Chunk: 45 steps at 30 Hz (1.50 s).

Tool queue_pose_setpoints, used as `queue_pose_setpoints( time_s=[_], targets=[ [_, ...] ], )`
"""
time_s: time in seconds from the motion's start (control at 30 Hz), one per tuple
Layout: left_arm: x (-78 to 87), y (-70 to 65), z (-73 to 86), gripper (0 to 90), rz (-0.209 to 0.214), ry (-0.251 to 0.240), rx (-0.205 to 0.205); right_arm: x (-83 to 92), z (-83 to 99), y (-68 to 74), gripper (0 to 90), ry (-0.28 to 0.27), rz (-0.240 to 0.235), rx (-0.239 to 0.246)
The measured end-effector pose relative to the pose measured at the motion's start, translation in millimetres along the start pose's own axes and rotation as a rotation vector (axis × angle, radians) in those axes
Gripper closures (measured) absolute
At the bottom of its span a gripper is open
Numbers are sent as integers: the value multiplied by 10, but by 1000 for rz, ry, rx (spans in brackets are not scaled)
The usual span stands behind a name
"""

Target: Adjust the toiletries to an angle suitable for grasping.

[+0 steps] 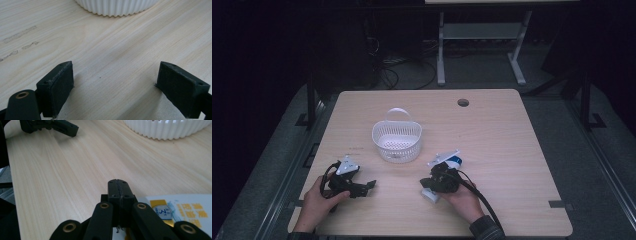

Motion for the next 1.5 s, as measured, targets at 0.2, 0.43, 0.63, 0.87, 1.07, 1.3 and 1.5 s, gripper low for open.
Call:
queue_pose_setpoints(
  time_s=[0.2, 0.43, 0.63, 0.87, 1.07, 1.3, 1.5],
  targets=[
    [0, 0, 0, 131, 0, 0, 0, 39, 80, 2, 895, 11, -2, 2],
    [0, 0, 0, 131, 0, 0, 0, 84, 157, 38, 896, 25, 9, 18],
    [0, -1, 0, 131, 0, 0, 2, 124, 227, 34, 895, 32, 14, 21],
    [0, 0, 1, 131, 0, 1, -1, 208, 322, 11, 895, 39, 35, 25],
    [0, 0, 0, 131, 0, 1, -1, 296, 409, -50, 895, 47, 51, 14],
    [0, 0, 0, 131, 0, 1, -1, 384, 495, -136, 896, 55, 63, 1],
    [0, 0, 0, 131, 0, 1, -1, 445, 569, -213, 895, 61, 80, -3]
  ],
)
Point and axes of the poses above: each handheld gripper's, and its own axes: x roughly backward along the jaws, z roughly out of its underside, y roughly to its left, the point moved 7 cm from there along -x, roughly forward along the jaws, and after that the axes turned 13 degrees about z, right-handed, at the moved point
